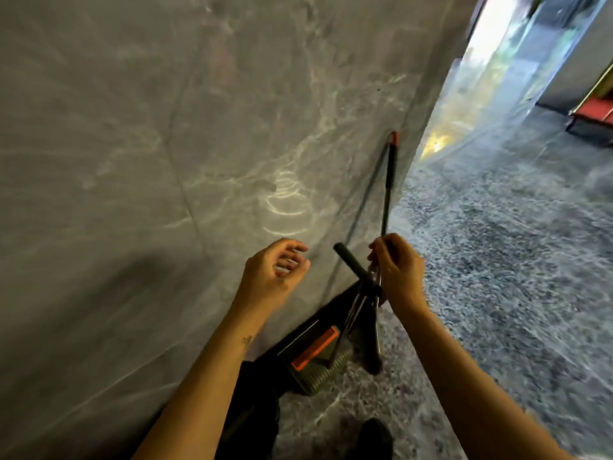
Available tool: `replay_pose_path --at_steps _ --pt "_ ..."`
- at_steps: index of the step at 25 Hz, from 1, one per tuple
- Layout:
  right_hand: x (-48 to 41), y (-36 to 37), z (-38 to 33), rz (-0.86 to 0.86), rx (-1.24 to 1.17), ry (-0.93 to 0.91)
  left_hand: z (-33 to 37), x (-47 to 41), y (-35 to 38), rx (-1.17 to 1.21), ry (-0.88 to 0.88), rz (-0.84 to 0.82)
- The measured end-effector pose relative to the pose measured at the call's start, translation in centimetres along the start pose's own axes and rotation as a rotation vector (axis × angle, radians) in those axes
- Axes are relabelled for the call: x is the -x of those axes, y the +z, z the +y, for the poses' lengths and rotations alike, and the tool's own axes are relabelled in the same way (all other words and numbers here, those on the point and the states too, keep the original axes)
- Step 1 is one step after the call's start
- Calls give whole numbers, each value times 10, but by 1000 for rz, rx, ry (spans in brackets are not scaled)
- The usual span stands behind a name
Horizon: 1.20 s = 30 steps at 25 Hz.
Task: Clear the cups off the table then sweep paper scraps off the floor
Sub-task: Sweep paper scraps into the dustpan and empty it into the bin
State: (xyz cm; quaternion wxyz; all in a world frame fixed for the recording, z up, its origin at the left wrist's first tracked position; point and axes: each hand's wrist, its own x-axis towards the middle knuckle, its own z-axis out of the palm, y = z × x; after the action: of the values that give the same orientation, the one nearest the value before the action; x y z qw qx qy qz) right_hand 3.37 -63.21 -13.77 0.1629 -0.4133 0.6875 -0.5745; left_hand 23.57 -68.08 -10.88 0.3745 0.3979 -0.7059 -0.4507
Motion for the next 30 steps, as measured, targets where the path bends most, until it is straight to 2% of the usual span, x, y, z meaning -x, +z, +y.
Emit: replay_pose_path --at_steps 2,6,11,16,22,30 --pt "-35 -26 11 26 -15 -29 12 -25 32 -23 38 -11" --pt "-125 -65 41 -45 4 -57 19 -79 93 -30 33 55" --pt "-266 -94 76 -212 78 -99 14 -144 166 -75 -110 224" --pt "-373 -80 93 -337 119 -167 13 -175 193 -105 -196 385" --pt "-437 -42 120 -451 244 -287 10 -192 195 -156 -263 489" --pt "-470 -33 139 -540 415 -376 7 -203 215 -207 -354 503"
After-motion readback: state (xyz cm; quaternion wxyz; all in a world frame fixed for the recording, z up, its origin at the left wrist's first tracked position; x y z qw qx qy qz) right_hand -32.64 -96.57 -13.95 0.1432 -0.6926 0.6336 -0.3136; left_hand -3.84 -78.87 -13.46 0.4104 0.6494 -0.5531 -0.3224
